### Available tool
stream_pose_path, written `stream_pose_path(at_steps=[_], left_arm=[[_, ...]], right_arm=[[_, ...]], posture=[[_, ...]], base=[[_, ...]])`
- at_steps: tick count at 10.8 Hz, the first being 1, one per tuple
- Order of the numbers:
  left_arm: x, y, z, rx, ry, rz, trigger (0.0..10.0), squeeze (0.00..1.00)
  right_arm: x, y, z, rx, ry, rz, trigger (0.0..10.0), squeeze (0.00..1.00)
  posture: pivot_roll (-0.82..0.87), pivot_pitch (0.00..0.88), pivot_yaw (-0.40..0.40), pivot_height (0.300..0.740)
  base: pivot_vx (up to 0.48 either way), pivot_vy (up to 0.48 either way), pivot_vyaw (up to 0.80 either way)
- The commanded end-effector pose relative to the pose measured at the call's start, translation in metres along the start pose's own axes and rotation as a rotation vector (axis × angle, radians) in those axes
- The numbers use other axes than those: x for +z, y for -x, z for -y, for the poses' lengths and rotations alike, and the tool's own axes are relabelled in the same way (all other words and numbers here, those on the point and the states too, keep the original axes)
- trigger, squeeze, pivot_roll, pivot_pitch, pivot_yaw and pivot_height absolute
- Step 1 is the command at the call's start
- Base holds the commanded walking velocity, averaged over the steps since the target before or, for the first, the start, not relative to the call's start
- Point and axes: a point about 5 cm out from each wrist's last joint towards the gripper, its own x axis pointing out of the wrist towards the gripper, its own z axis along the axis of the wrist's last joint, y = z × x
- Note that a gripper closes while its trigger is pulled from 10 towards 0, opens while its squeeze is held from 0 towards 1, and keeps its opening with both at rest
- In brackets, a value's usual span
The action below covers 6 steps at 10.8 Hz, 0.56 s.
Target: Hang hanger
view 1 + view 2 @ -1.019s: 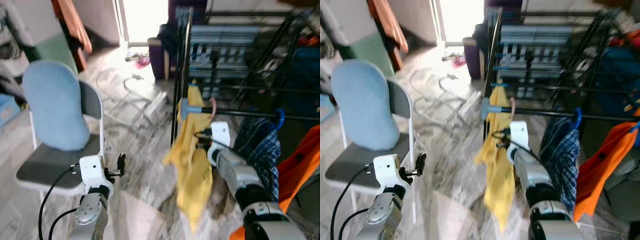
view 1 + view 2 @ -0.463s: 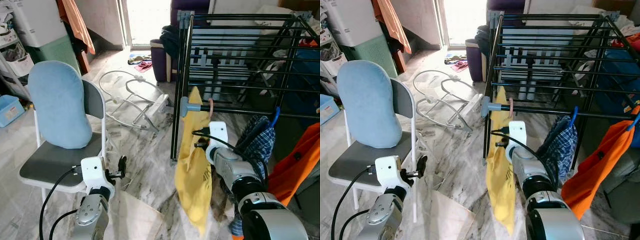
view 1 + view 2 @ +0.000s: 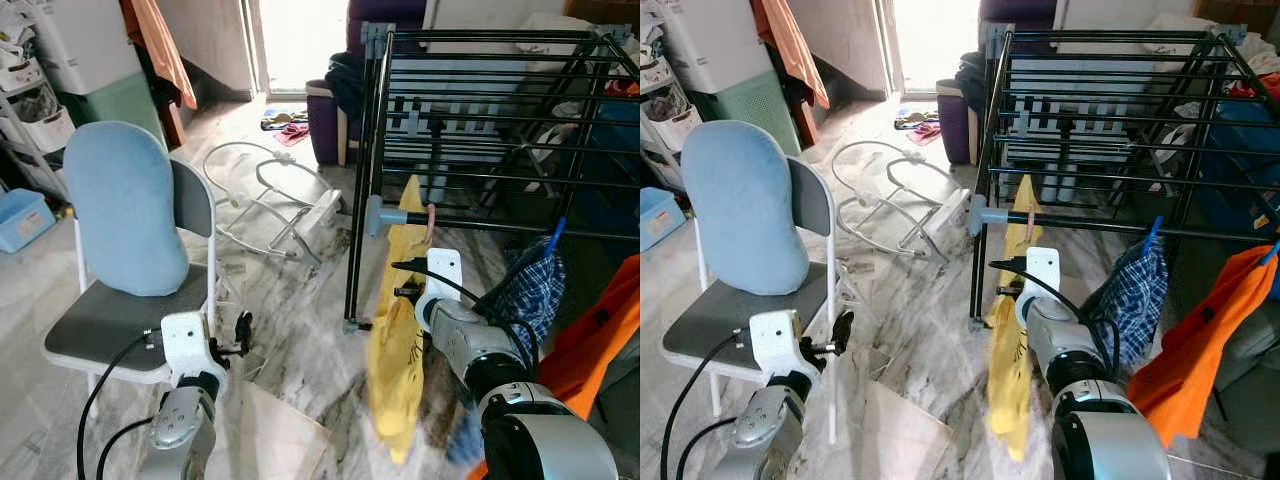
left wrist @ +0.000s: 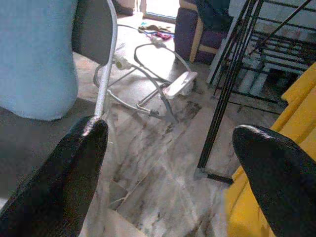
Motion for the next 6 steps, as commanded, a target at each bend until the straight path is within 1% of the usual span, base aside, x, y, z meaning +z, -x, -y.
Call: stream_pose_path(at_steps=[1,2,3,4,5,6], left_arm=[[0.001,-0.003,0.000,-0.014,-0.008,-0.010,10.0,0.00],[0.001,-0.003,0.000,-0.016,-0.009,-0.010,10.0,0.00],[0.000,-0.004,0.000,-0.018,-0.009,-0.012,10.0,0.00],[-0.002,-0.004,-0.002,-0.004,-0.002,-0.021,10.0,0.00],[-0.002,-0.005,-0.002,0.008,-0.008,-0.018,10.0,0.00],[-0.002,-0.006,-0.002,0.012,-0.009,-0.019,10.0,0.00]], right_arm=[[-0.012,0.000,0.004,-0.023,-0.031,-0.057,10.0,0.00],[-0.011,0.000,0.006,-0.026,-0.052,-0.040,10.0,1.00],[-0.006,0.001,0.011,-0.051,-0.003,0.003,10.0,1.00],[-0.002,0.001,0.014,-0.067,0.026,0.038,10.0,1.00],[0.005,0.003,0.017,-0.074,0.072,0.095,10.0,1.00],[0.009,0.004,0.018,-0.077,0.098,0.126,10.0,1.00]], posture=[[-0.07,0.000,0.064,0.740],[-0.07,0.000,0.065,0.740],[-0.07,0.000,0.063,0.740],[-0.06,0.000,0.059,0.740],[-0.06,0.000,0.053,0.740],[-0.06,0.000,0.053,0.740]], base=[[0.000,0.000,0.00],[0.000,0.000,0.00],[0.000,0.000,0.00],[0.000,0.000,0.00],[0.000,0.000,0.00],[0.000,0.000,0.00]])
